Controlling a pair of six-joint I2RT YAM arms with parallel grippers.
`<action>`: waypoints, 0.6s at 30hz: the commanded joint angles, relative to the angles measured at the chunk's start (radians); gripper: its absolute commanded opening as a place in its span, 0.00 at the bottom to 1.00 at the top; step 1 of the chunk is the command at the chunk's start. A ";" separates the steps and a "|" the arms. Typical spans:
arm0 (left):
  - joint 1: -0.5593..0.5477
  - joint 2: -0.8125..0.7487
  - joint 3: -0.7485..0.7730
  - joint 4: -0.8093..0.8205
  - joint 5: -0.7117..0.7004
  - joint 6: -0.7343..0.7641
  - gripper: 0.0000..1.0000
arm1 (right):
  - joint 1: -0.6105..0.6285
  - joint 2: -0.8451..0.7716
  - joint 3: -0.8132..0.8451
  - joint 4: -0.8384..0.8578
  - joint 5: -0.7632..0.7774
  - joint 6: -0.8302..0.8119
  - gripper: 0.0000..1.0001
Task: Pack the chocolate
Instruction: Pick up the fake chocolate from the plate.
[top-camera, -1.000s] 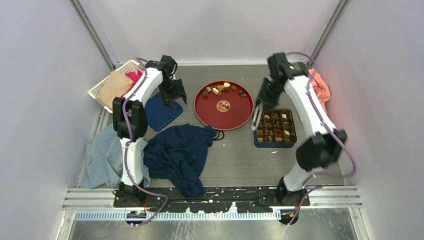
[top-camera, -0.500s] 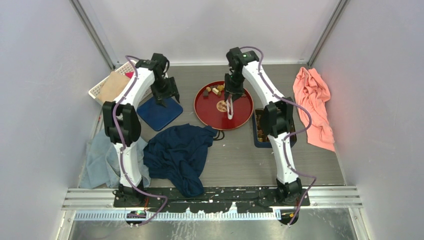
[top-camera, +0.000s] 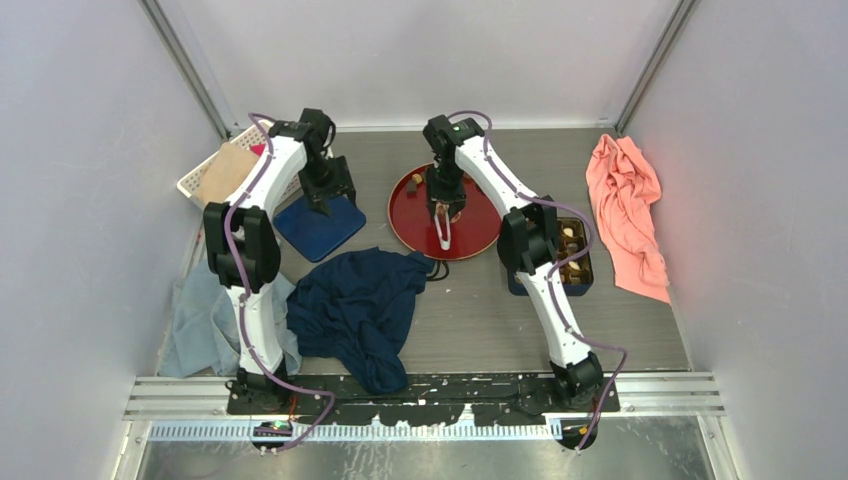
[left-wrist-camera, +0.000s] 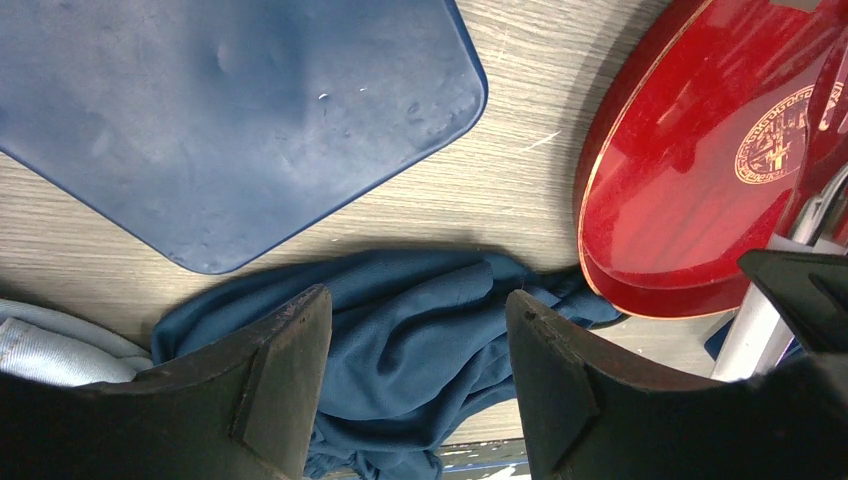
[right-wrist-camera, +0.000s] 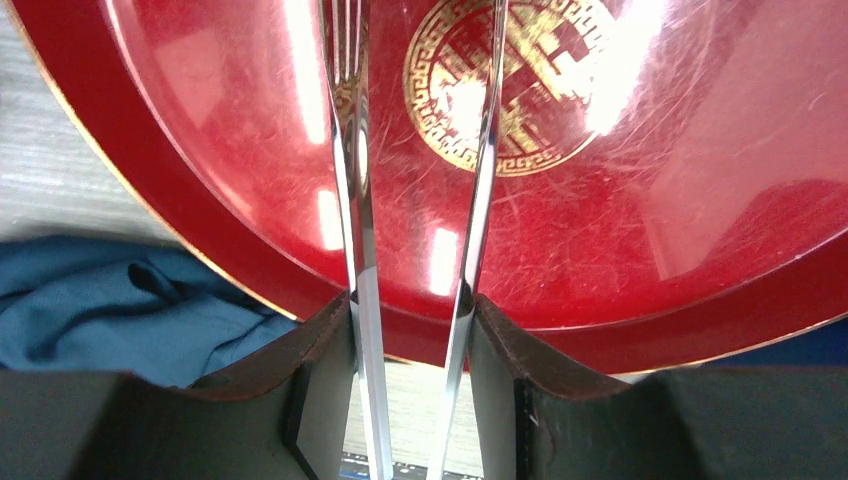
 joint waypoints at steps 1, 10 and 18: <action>0.007 -0.049 0.002 0.024 0.011 0.024 0.65 | 0.007 -0.001 0.071 -0.013 0.074 0.013 0.48; 0.011 -0.042 0.011 0.029 0.021 0.024 0.65 | 0.015 -0.002 0.036 0.009 0.106 0.020 0.49; 0.020 -0.035 0.023 0.027 0.030 0.023 0.65 | 0.013 0.039 0.063 0.023 0.097 0.020 0.49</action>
